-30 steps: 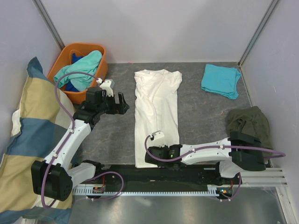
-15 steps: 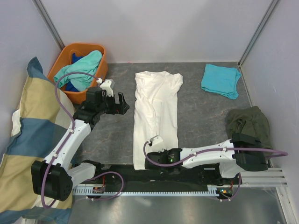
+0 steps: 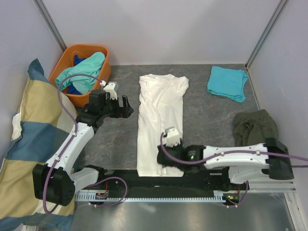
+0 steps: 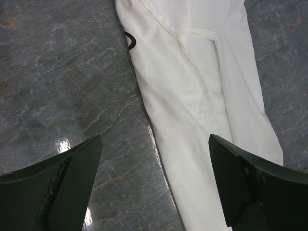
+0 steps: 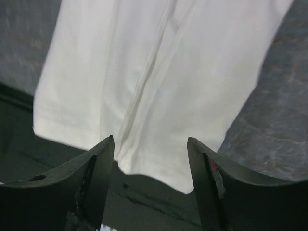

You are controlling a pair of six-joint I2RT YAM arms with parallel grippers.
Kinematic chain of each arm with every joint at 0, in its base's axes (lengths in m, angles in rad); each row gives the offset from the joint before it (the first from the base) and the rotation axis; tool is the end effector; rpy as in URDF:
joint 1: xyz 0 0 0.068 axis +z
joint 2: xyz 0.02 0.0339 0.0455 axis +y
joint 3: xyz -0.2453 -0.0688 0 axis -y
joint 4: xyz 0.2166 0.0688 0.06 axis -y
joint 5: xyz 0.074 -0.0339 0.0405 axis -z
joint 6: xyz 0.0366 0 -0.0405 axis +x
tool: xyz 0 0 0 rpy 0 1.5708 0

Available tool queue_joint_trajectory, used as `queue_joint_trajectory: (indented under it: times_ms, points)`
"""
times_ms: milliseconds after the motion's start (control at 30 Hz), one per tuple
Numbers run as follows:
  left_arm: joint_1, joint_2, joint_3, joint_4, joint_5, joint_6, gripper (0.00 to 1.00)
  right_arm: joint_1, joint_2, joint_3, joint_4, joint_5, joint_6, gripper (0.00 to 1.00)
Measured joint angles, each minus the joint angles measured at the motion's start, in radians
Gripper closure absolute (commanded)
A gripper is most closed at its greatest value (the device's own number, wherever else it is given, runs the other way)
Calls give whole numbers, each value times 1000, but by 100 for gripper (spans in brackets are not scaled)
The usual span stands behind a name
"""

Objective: Fold and stack the t-shirts
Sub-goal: Fold the tshirt

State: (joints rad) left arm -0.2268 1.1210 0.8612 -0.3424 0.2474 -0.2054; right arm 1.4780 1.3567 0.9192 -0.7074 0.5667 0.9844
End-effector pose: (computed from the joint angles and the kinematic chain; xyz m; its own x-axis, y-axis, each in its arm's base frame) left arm 0.2205 -0.0601 0.2747 -0.6249 -0.0587 -0.7785 0.2934 0.9064 -0.3039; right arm 0.0411 0.2300 0.2203 -0.7293 -0.2527 -0.6358 -0.3832 0.9207 0.0736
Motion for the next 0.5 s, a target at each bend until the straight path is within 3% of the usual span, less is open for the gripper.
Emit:
queue_joint_trajectory:
  times_ms: [233,367,500]
  points:
    - [0,72,61,0,5,-1,0,-499,-174,1,146,82,-159,29]
    - [0,163,118,11,10,-14,0,-717,-108,16,266,7,-295,29]
    - [0,274,196,28,14,-32,0,-895,76,109,380,-119,-406,28]
